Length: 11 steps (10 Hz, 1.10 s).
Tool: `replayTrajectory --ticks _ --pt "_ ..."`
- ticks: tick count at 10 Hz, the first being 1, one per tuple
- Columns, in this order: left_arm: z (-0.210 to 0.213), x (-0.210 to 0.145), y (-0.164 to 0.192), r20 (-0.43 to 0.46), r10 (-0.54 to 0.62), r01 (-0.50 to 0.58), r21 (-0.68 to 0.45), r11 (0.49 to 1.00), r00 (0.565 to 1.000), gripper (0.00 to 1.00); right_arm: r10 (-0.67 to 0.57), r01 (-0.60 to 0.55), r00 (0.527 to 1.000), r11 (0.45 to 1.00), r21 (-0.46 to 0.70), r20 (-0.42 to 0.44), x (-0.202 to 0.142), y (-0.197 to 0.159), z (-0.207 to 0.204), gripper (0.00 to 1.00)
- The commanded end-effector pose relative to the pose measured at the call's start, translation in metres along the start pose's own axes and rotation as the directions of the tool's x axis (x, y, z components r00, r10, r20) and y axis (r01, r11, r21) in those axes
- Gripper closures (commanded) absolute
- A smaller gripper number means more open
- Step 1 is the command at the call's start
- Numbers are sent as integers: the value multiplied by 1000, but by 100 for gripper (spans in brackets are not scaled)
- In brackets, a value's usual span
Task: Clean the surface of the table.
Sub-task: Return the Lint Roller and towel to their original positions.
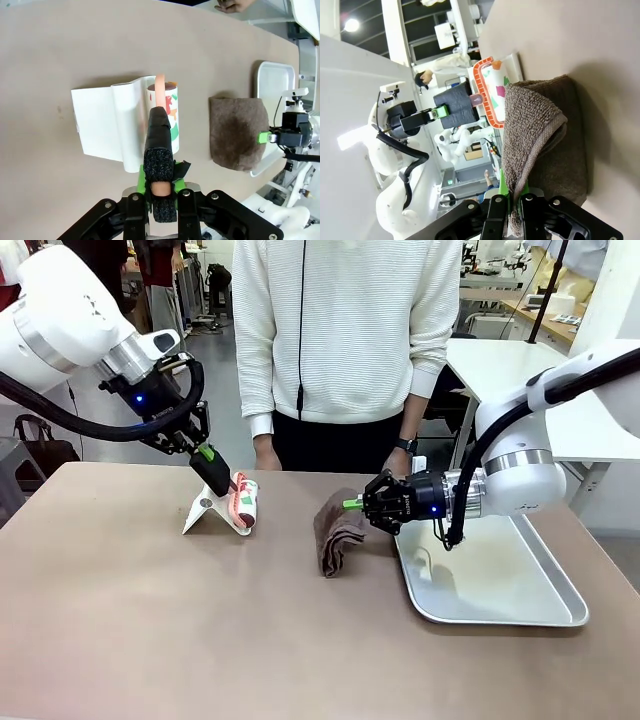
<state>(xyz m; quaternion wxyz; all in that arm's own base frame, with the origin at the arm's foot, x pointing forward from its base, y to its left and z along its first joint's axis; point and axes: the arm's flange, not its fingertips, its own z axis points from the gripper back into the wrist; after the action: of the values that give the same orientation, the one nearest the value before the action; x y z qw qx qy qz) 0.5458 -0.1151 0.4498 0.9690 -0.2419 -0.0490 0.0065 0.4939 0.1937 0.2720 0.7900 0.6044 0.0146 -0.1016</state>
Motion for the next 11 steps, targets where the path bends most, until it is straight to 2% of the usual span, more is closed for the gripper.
replayTrajectory --ticks 1,6,7,8,9,10,11 --pt "3 7 -2 -23 16 -16 24 1000 1000 78 10 -10 1000 1000 -27 20 0 2 -3 93" --pt "-8 9 2 -23 42 -41 38 998 999 78 11 -10 1000 999 -31 16 -1 -3 -1 93" --pt "-9 10 2 -27 44 -43 39 998 999 78 6 -6 1000 1000 -23 12 -1 -5 1 75" --pt "-10 11 2 -33 50 -48 39 998 998 19 -8 9 1000 999 -37 9 -1 -7 3 38" --pt "-10 11 1 -35 51 -50 40 998 998 19 -12 13 1000 999 -39 8 -1 -8 3 20" --pt "-9 11 1 -37 54 -52 43 998 998 0 -13 13 1000 999 -45 6 -1 -8 3 0" --pt "-9 11 2 -31 61 -59 44 997 998 15 -8 8 1000 998 -58 0 -2 -6 2 24"
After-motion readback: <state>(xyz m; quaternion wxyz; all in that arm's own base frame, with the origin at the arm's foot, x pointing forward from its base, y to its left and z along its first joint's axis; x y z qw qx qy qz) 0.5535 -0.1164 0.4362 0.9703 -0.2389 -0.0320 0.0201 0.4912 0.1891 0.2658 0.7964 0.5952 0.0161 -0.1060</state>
